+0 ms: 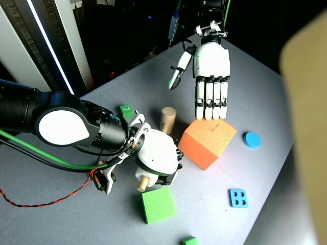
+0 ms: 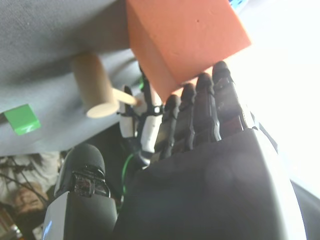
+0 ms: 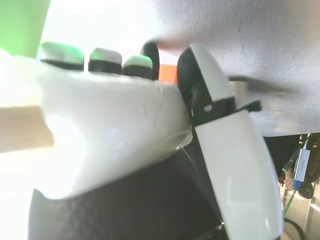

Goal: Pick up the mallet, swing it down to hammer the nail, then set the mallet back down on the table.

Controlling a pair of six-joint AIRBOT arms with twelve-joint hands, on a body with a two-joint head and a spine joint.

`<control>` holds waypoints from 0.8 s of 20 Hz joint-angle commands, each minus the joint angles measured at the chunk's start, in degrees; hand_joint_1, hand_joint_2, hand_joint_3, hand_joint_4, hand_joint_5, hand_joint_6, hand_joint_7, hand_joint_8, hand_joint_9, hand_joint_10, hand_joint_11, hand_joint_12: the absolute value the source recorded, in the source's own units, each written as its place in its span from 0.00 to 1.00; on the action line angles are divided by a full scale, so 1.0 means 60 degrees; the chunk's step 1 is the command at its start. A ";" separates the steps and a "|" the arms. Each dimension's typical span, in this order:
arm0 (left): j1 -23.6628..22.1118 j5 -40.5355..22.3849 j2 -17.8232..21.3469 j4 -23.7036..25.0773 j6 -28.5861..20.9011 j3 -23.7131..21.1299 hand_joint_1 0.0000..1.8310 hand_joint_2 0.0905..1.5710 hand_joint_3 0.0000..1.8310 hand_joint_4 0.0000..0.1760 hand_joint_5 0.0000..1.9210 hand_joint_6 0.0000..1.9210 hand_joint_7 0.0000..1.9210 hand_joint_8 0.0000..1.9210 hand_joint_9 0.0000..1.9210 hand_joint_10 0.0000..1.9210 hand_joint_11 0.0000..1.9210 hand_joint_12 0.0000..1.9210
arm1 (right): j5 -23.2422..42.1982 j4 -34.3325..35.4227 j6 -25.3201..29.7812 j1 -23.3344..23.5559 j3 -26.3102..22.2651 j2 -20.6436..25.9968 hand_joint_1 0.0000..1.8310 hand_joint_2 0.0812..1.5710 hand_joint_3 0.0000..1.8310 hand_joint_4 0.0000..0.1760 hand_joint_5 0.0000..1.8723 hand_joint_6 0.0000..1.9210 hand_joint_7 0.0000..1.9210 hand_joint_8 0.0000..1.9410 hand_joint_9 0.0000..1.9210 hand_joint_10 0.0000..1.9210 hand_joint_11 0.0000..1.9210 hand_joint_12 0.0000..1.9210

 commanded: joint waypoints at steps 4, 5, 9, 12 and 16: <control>-0.0037 -0.0521 -0.0006 -0.0036 -0.0033 -0.0018 0.00 0.75 0.00 0.00 0.04 0.00 0.06 0.00 0.05 0.01 0.03 0.03 | 0.0263 -0.0164 -0.0125 0.0055 -0.0217 0.0223 0.31 0.96 0.00 0.00 0.62 1.00 0.75 1.00 0.82 1.00 0.88 1.00; -0.0032 -0.0521 -0.0006 -0.0036 -0.0033 -0.0017 0.00 0.75 0.00 0.00 0.03 0.00 0.05 0.00 0.05 0.00 0.03 0.02 | 0.0246 -0.0164 -0.0134 0.0060 -0.0269 0.0258 0.29 0.97 0.00 0.00 0.67 1.00 0.79 1.00 0.87 1.00 0.93 1.00; -0.0033 -0.0521 -0.0002 -0.0036 -0.0033 -0.0007 0.00 0.75 0.00 0.00 0.04 0.00 0.07 0.00 0.06 0.01 0.04 0.03 | 0.0151 -0.0164 -0.0144 0.0073 -0.0538 0.0463 0.35 0.97 0.00 0.98 0.73 1.00 0.85 1.00 0.91 1.00 0.95 1.00; -0.0033 -0.0521 0.0007 -0.0036 -0.0033 -0.0015 0.00 0.75 0.00 0.00 0.03 0.00 0.05 0.00 0.06 0.00 0.02 0.04 | 0.0072 -0.0165 -0.0158 0.0163 -0.0922 0.0741 0.41 0.95 0.00 1.00 0.73 1.00 0.86 1.00 0.91 1.00 0.96 1.00; -0.0032 -0.0521 0.0007 -0.0035 -0.0033 -0.0018 0.00 0.75 0.00 0.00 0.04 0.00 0.06 0.00 0.06 0.00 0.00 0.14 | -0.0036 -0.0165 -0.0138 0.0351 -0.1519 0.1221 0.42 0.95 0.00 1.00 0.75 1.00 0.85 1.00 0.91 1.00 0.95 1.00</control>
